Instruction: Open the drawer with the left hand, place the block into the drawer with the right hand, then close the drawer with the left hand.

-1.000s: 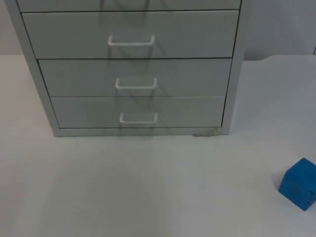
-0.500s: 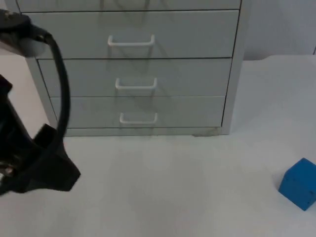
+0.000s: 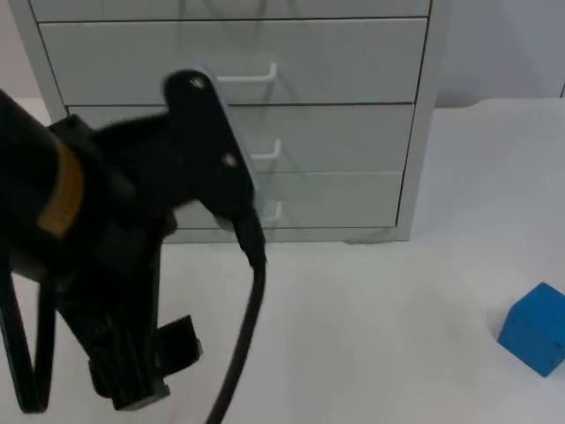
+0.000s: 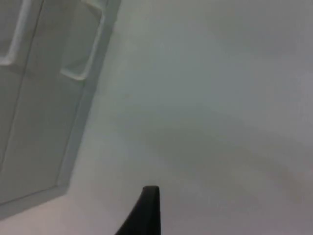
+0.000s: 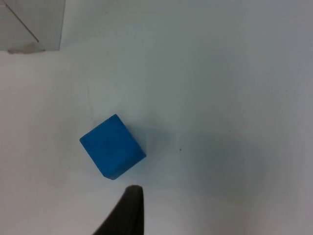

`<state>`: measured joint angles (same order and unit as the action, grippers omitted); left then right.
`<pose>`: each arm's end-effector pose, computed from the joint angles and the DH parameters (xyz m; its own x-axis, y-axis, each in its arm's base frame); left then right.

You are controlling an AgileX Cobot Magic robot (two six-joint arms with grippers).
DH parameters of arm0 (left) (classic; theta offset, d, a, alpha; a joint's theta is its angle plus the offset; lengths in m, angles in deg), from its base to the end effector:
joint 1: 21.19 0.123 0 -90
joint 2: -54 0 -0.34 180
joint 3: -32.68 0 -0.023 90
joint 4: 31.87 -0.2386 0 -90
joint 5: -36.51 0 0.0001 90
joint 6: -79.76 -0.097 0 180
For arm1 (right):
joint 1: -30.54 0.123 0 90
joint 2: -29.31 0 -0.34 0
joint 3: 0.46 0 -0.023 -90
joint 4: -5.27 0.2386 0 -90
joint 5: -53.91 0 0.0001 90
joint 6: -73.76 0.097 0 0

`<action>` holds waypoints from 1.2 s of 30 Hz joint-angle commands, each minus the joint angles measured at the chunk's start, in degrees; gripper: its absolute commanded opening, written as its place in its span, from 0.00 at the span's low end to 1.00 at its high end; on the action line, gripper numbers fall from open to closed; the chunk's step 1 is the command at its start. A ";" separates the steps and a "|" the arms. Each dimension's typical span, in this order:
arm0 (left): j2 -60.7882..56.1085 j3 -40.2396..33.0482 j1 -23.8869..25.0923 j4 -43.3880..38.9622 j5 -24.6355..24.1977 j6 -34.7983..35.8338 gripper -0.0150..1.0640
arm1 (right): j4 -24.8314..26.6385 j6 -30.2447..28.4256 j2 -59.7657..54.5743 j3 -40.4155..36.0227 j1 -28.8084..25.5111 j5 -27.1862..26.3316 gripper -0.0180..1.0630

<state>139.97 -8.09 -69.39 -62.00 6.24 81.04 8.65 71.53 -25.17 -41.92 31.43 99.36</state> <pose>0.1668 -0.1497 0.2538 -0.2627 0.9151 -0.3060 0.8392 0.3732 0.3955 0.1026 0.0057 0.3222 -0.7809 -0.0096 -0.6246 -0.0398 0.9986 0.0344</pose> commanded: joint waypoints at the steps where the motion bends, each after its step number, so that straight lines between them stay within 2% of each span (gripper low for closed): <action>1: 3.61 0.33 -1.21 -13.80 1.00 9.62 0.86 | 0.16 -0.02 0.21 -0.15 -0.31 -0.64 0.99; 2: 3.61 0.33 -1.21 -13.80 1.00 9.62 0.86 | 0.16 -0.02 0.21 -0.15 -0.31 -0.64 0.99; 6: 11.03 0.33 -1.21 -29.93 3.19 21.49 0.86 | -0.10 -0.04 0.21 -0.15 -0.31 -0.64 0.99; 7: 11.03 0.33 -1.21 -29.93 3.19 21.49 0.86 | -0.10 -0.04 0.21 -0.15 -0.31 -0.64 0.99; 10: 15.71 0.33 -1.21 -42.73 4.05 31.48 0.84 | -0.26 -0.04 0.21 -0.15 -0.31 -0.74 0.99; 11: 15.71 0.33 -1.21 -42.73 4.05 31.48 0.84 | -0.26 -0.04 0.21 -0.15 -0.31 -0.74 0.99; 12: 17.83 0.33 -1.21 -50.34 3.44 38.05 0.81 | -0.25 -0.04 0.21 -0.15 -0.31 -0.90 0.99; 15: 20.83 0.33 -1.21 -61.21 3.22 46.68 0.67 | -0.41 -0.15 0.21 -0.15 -0.31 -1.39 0.99; 16: 20.83 0.33 -1.21 -61.21 3.22 46.68 0.67 | -0.41 -0.15 0.21 -0.15 -0.31 -1.39 0.99; 18: 22.56 0.33 -1.21 -67.81 3.22 50.98 0.65 | -0.53 -0.15 0.21 -0.15 -0.31 -1.39 0.99; 21: 24.34 0.82 -1.08 -69.81 2.68 54.35 0.65 | -0.53 -0.15 0.21 -0.15 -0.31 -1.39 0.99; 24: 27.43 3.22 -0.96 -69.81 -2.27 56.75 0.65 | -0.53 -0.15 0.21 -0.15 -0.31 -1.39 0.99; 26: 28.49 4.03 -0.96 -69.81 -3.68 57.51 0.65 | -0.53 -0.15 0.21 -0.15 -0.31 -1.39 0.99; 36: 33.66 10.06 -0.96 -69.81 -0.71 57.27 0.64 | -0.53 -0.15 0.21 -0.15 -0.31 -1.61 0.99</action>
<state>173.20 1.07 -70.15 -131.59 4.96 137.61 8.52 71.53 -25.17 -41.92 31.43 98.55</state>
